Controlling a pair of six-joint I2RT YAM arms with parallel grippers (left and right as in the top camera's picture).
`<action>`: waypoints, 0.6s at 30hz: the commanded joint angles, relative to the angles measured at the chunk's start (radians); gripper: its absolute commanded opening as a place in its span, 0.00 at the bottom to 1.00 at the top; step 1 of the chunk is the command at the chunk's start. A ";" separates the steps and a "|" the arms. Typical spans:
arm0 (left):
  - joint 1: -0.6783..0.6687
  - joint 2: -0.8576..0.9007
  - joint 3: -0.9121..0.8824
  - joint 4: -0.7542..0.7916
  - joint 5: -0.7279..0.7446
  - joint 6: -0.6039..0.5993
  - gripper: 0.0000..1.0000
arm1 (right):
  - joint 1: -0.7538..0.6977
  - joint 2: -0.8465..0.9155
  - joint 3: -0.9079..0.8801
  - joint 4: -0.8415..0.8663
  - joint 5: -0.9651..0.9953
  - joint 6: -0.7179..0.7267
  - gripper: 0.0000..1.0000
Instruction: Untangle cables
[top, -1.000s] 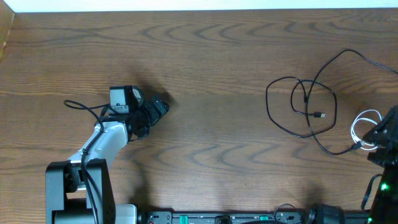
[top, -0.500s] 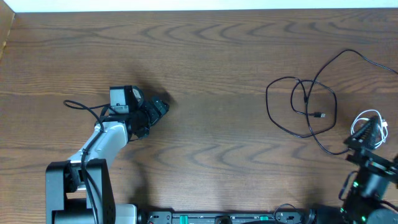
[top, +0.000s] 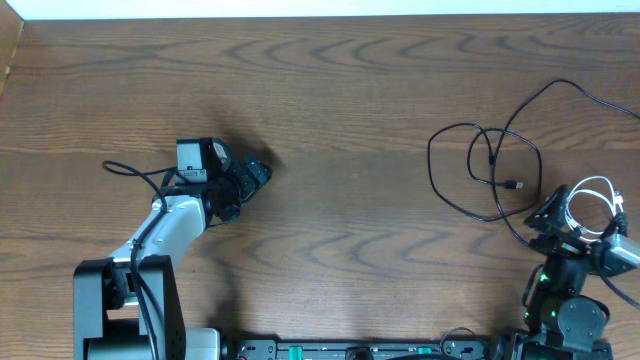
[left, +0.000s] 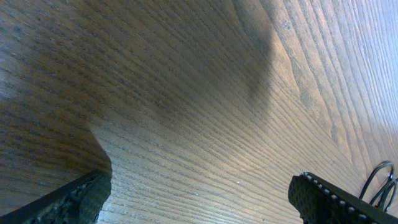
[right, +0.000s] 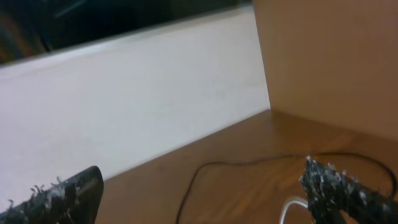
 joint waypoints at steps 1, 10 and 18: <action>0.002 0.001 0.004 -0.006 -0.036 0.006 0.98 | -0.003 -0.008 -0.012 -0.013 -0.001 -0.009 0.99; 0.002 0.001 0.004 -0.006 -0.036 0.006 0.98 | -0.003 -0.008 -0.012 -0.095 -0.001 -0.010 0.99; 0.002 0.001 0.004 -0.006 -0.036 0.006 0.98 | -0.003 -0.008 -0.012 -0.150 -0.001 -0.010 0.99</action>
